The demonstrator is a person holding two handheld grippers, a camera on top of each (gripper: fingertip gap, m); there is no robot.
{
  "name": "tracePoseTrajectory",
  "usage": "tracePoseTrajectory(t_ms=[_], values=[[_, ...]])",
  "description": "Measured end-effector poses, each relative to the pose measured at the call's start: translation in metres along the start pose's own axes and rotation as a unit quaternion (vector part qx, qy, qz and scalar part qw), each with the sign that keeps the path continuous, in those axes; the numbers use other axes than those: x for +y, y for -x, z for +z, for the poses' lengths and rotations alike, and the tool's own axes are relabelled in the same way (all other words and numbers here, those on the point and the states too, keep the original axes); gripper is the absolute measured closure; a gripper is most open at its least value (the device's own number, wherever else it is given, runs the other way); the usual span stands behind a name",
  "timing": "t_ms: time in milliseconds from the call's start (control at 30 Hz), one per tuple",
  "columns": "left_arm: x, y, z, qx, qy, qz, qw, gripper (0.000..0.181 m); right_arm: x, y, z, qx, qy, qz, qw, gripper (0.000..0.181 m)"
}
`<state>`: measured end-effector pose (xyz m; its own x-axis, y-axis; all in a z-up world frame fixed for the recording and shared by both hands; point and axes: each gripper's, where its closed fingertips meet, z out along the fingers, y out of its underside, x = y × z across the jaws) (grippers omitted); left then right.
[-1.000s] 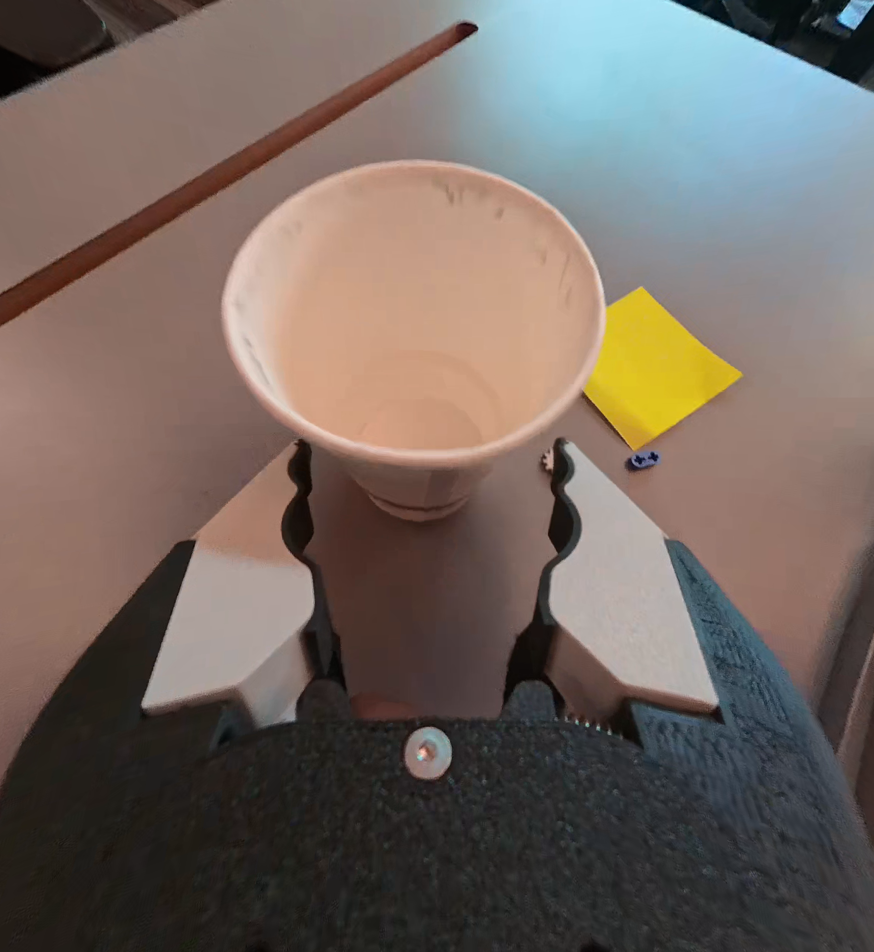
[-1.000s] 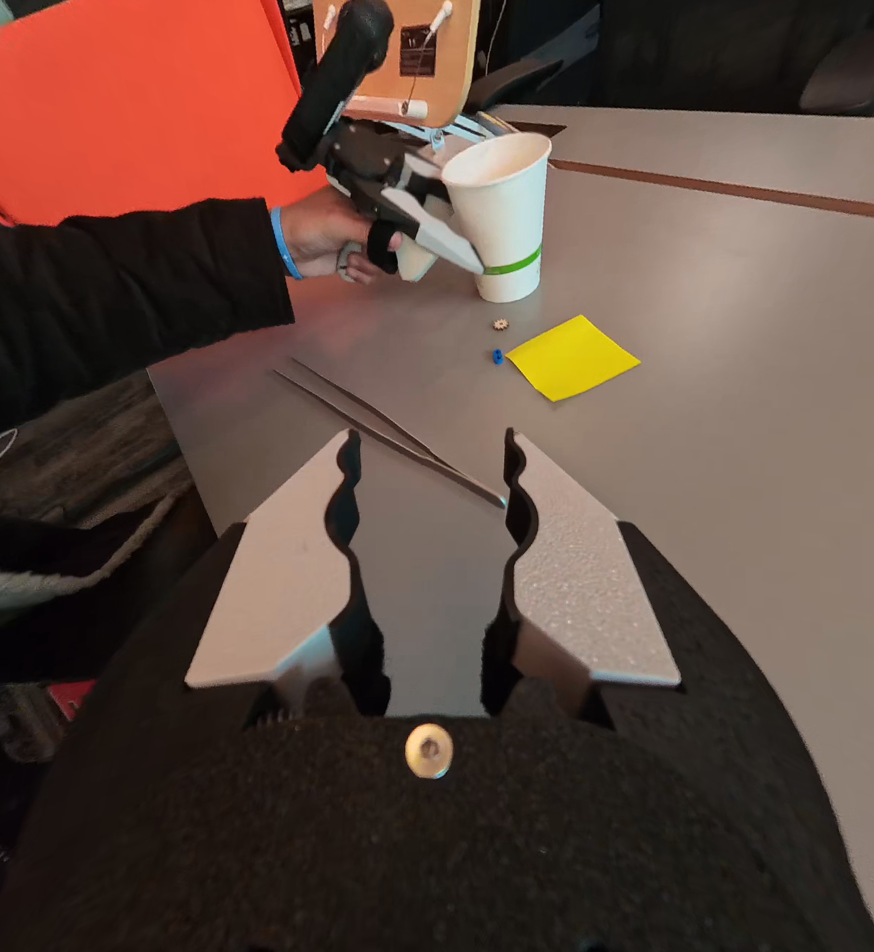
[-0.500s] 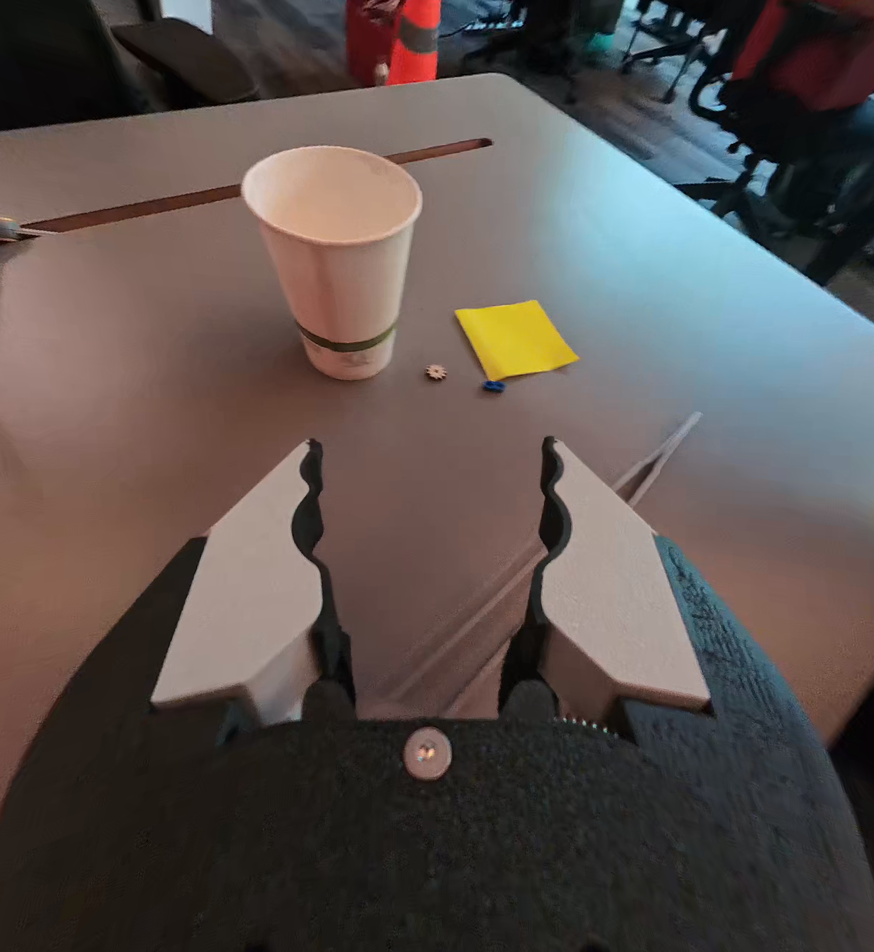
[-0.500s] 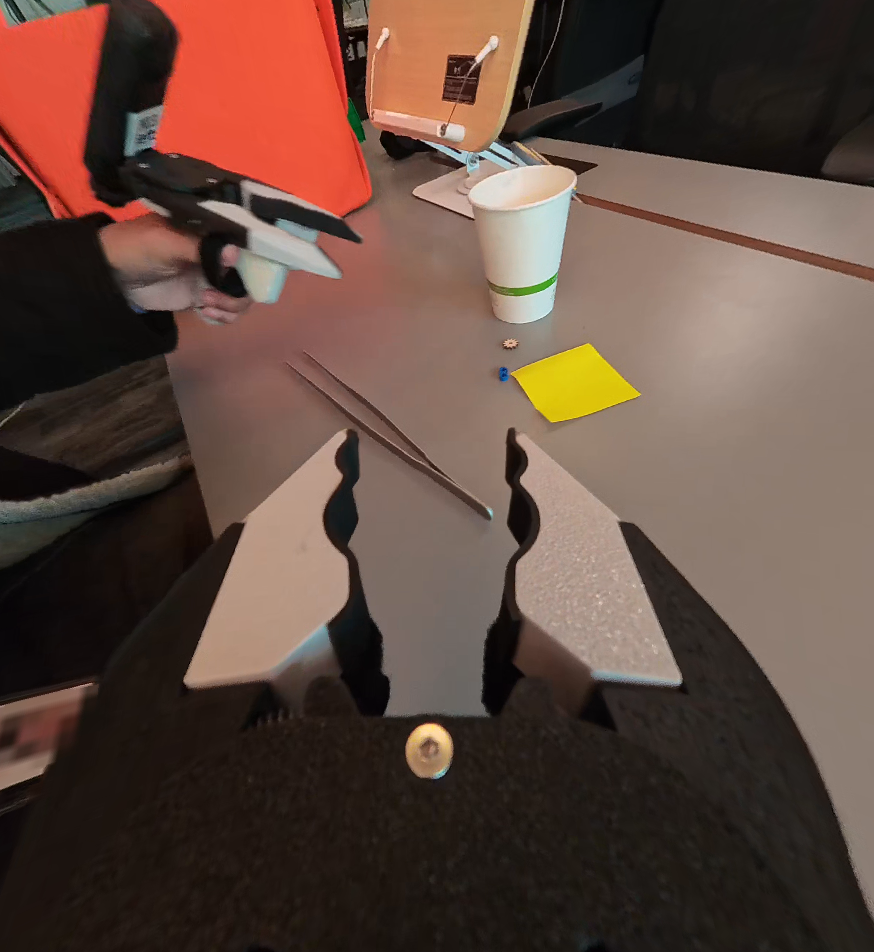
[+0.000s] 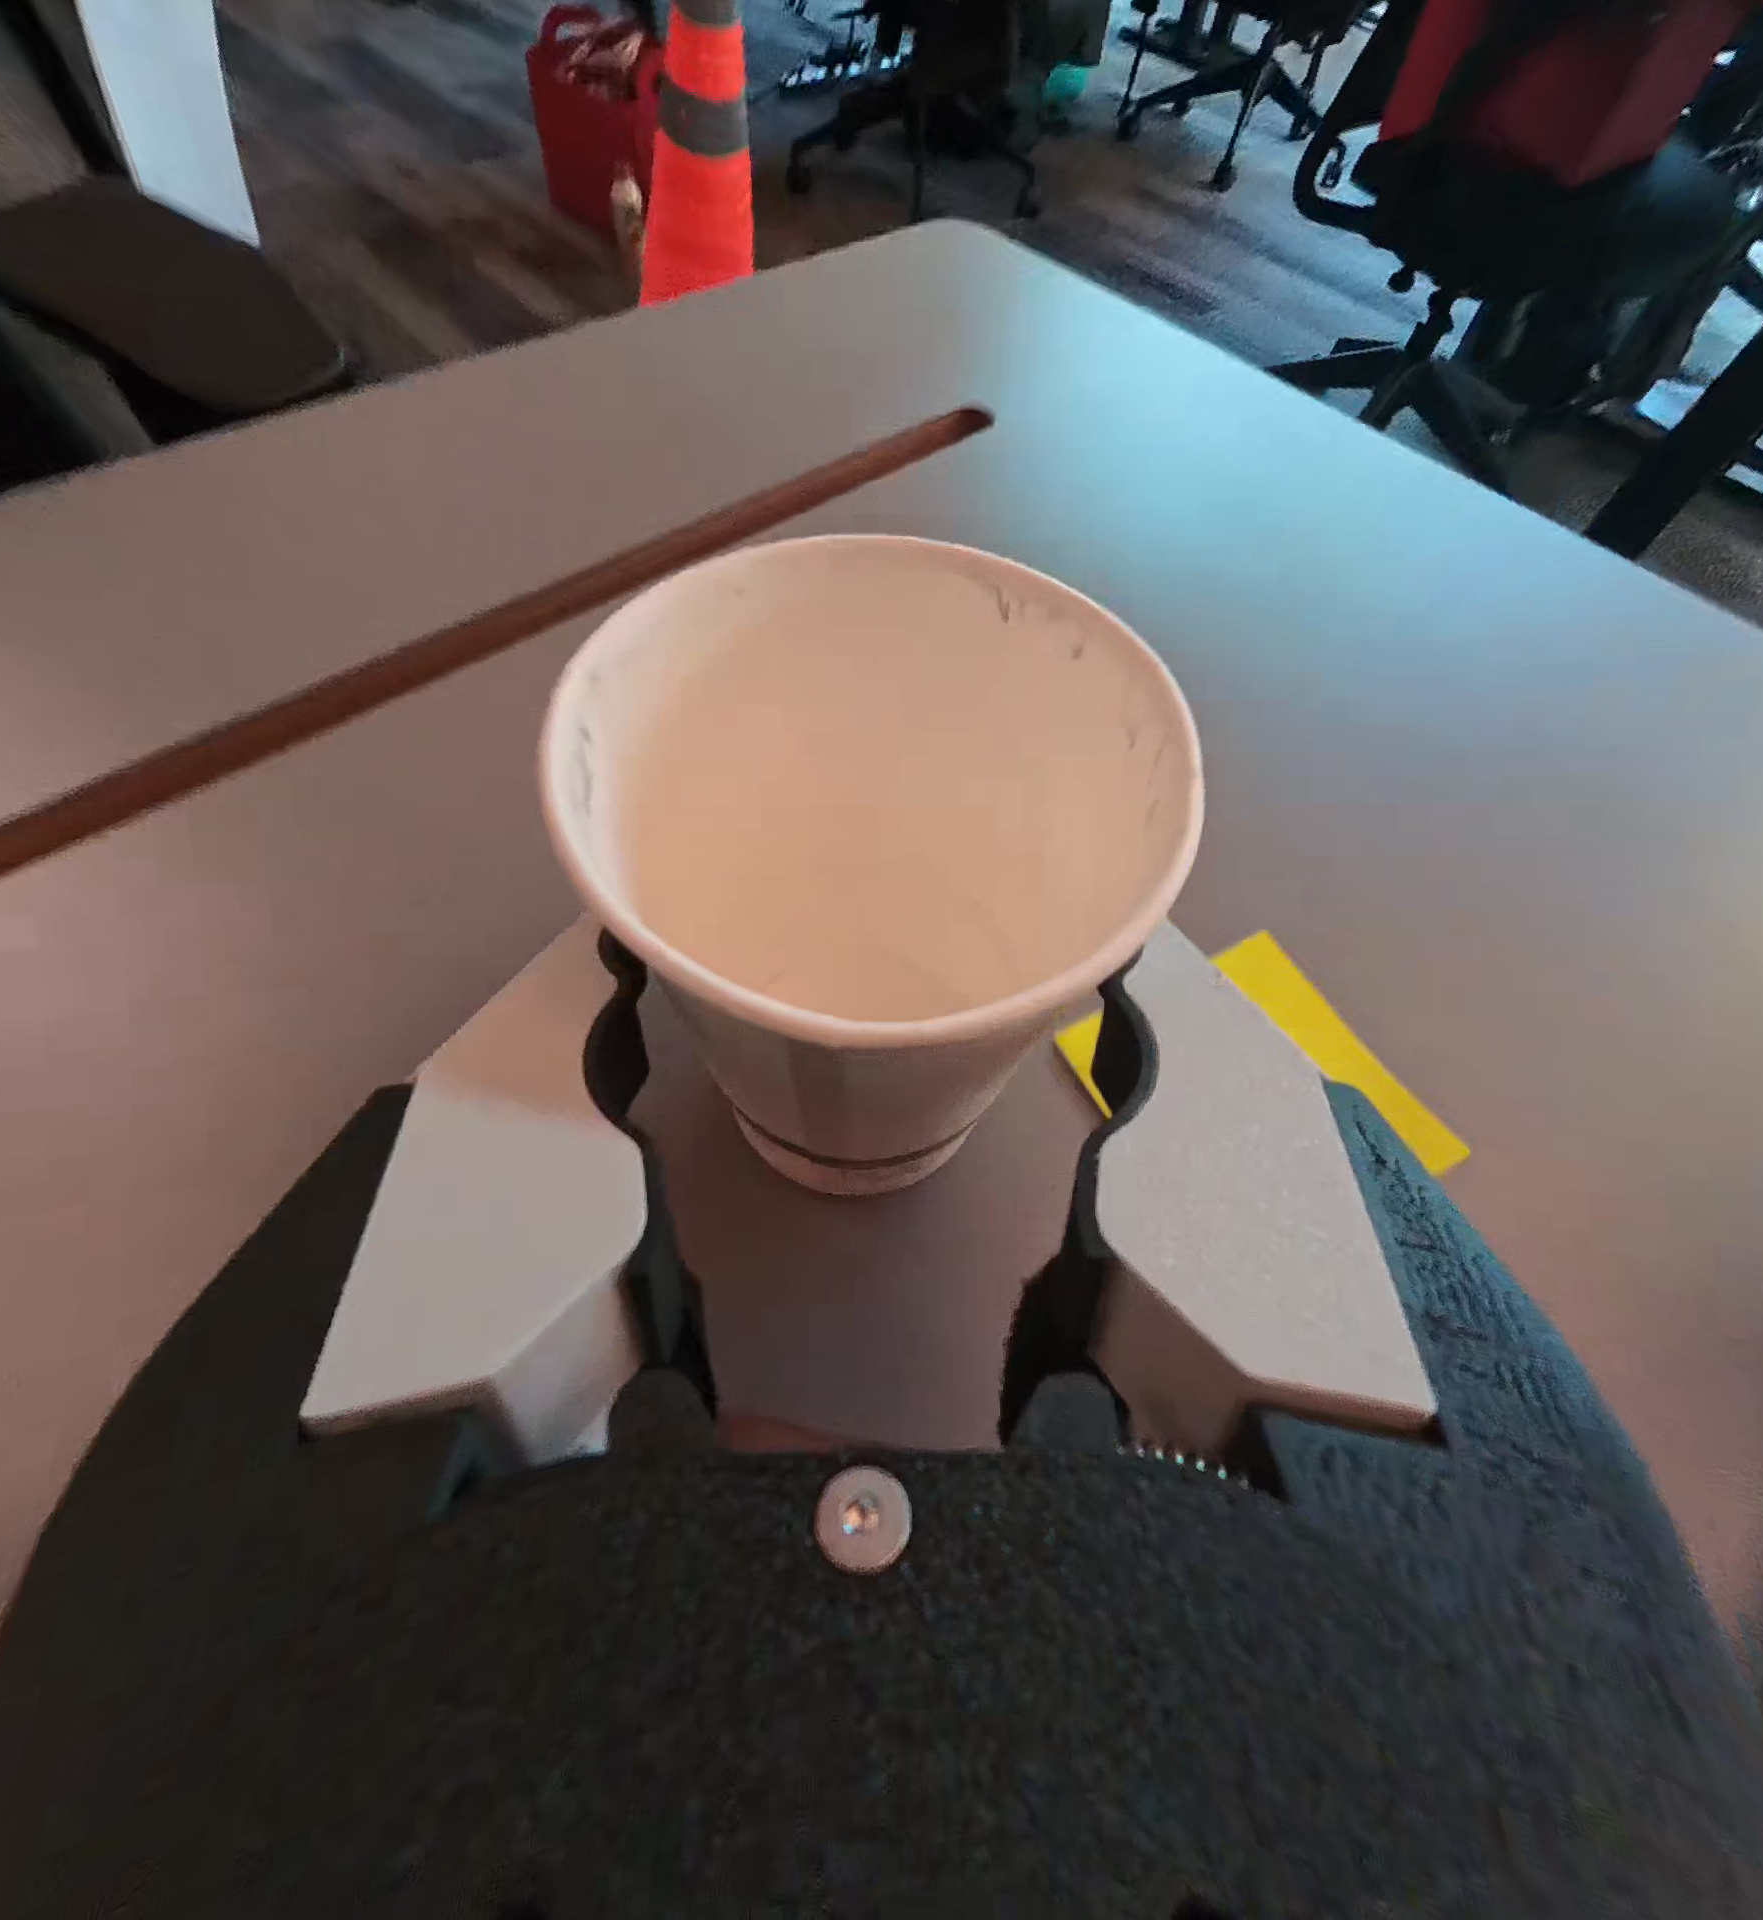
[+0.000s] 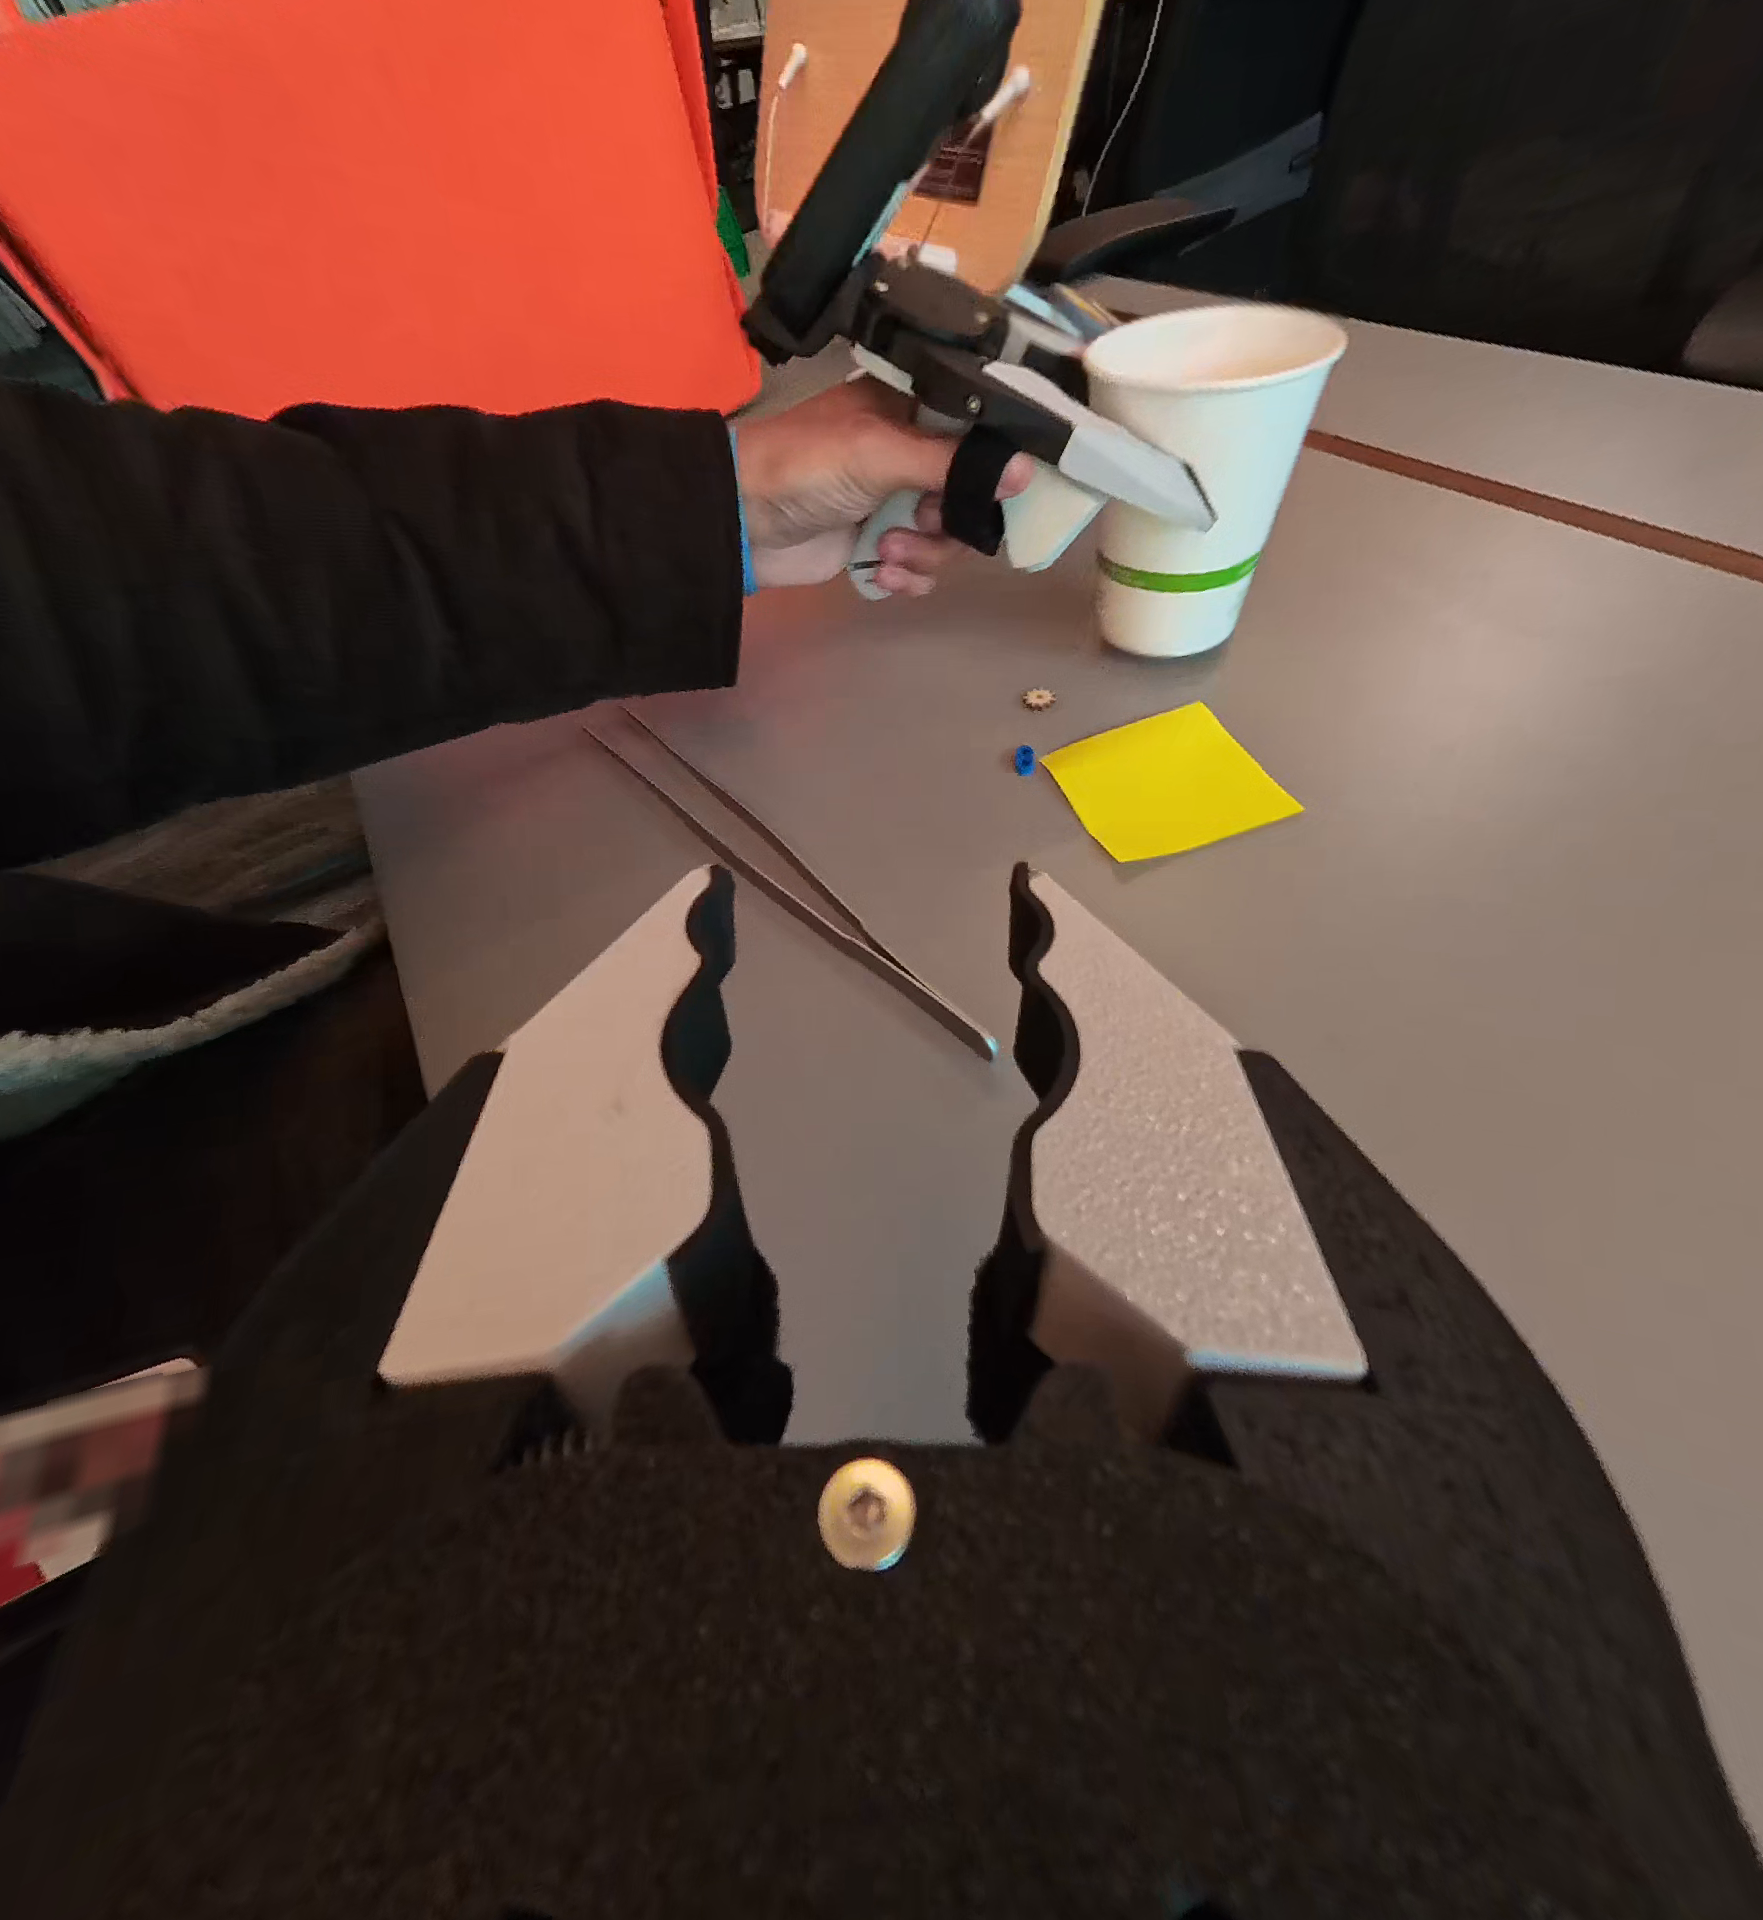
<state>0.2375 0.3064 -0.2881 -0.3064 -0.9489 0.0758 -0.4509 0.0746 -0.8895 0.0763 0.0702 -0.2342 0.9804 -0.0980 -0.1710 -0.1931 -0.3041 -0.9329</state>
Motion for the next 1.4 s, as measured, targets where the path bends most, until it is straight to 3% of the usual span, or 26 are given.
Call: tracePoseTrajectory(t_ms=[67,167,300,400,500,567,667,767,900,1067,1133,1267,1400], values=[[-0.006,0.002,0.015,-0.012,0.011,0.034,0.999,0.094,0.0,-0.004,-0.002,0.001,-0.001,0.014,1.0,0.129],[-0.002,-0.003,0.032,0.014,0.03,0.016,0.999,0.094,-0.004,-0.007,-0.005,-0.004,-0.015,0.035,0.999,0.13],[-0.002,0.001,0.029,-0.009,0.011,0.0,1.0,0.089,-0.002,-0.008,-0.008,-0.001,-0.01,0.035,0.999,0.129],[0.009,-0.012,0.0,0.01,0.033,-0.003,0.999,0.076,-0.005,-0.008,-0.012,-0.001,-0.02,0.038,0.999,0.128],[0.021,-0.035,-0.058,0.041,0.041,0.004,0.998,0.077,-0.004,-0.012,-0.019,0.006,-0.021,0.036,0.999,0.127],[0.043,-0.073,-0.096,0.111,0.077,0.007,0.991,0.083,-0.004,-0.015,-0.021,0.009,-0.024,0.043,0.999,0.128],[0.091,-0.124,-0.129,0.159,0.201,0.08,0.963,0.096,-0.006,-0.011,-0.017,-0.005,-0.029,0.059,0.998,0.128],[0.124,-0.159,-0.137,0.184,0.306,0.147,0.922,0.097,-0.005,-0.005,-0.01,-0.015,-0.02,0.056,0.998,0.128],[0.144,-0.164,-0.126,0.168,0.364,0.203,0.894,0.104,0.0,0.001,-0.004,-0.02,-0.003,0.041,0.999,0.129],[0.153,-0.166,-0.114,0.164,0.366,0.214,0.891,0.138,0.003,0.004,-0.004,-0.028,0.002,0.034,0.999,0.135],[0.153,-0.165,-0.113,0.159,0.361,0.237,0.888,0.16,0.007,0.004,-0.003,-0.036,0.008,0.04,0.998,0.139],[0.149,-0.165,-0.11,0.146,0.347,0.249,0.892,0.164,0.015,-0.002,0.009,-0.045,0.024,0.052,0.997,0.144],[0.126,-0.179,-0.117,0.168,0.277,0.189,0.927,0.165,0.015,-0.018,0.027,-0.066,0.017,0.113,0.991,0.144]])
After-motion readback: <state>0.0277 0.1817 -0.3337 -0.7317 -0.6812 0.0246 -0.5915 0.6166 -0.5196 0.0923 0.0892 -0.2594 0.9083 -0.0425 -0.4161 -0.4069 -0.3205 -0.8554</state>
